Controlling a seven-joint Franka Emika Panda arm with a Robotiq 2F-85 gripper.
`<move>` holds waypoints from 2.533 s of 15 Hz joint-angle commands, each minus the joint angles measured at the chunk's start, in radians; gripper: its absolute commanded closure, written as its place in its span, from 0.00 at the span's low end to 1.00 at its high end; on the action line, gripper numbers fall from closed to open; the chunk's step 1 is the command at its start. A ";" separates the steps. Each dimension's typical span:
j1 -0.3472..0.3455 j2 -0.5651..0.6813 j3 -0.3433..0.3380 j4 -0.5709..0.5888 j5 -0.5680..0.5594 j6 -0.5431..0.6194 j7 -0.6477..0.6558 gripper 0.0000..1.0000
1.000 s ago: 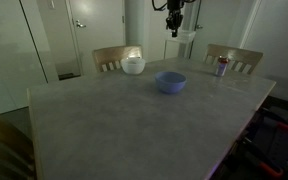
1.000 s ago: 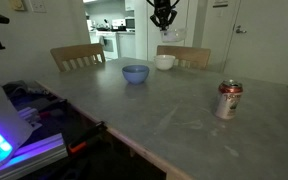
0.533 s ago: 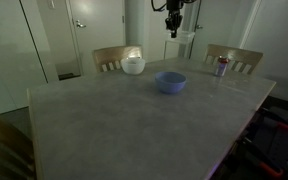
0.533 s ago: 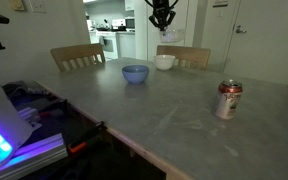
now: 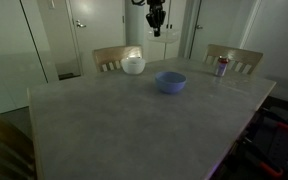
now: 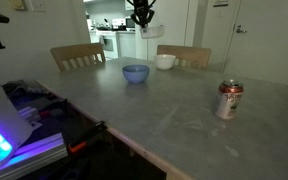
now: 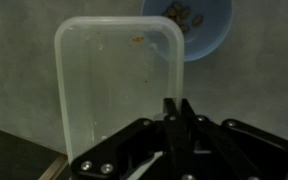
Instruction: Shift the colorless bowl from the right end of the table to the left end, grab the canned bottle and position it next to the colorless bowl. Afterward, move the purple bowl to the right end and place the white bowl next to it
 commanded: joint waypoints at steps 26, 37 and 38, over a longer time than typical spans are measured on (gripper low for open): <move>0.374 0.365 0.163 0.238 0.184 0.209 0.599 0.98; 0.496 0.584 0.097 0.462 0.160 0.152 0.628 0.98; 0.503 0.597 0.088 0.477 0.162 0.145 0.631 0.98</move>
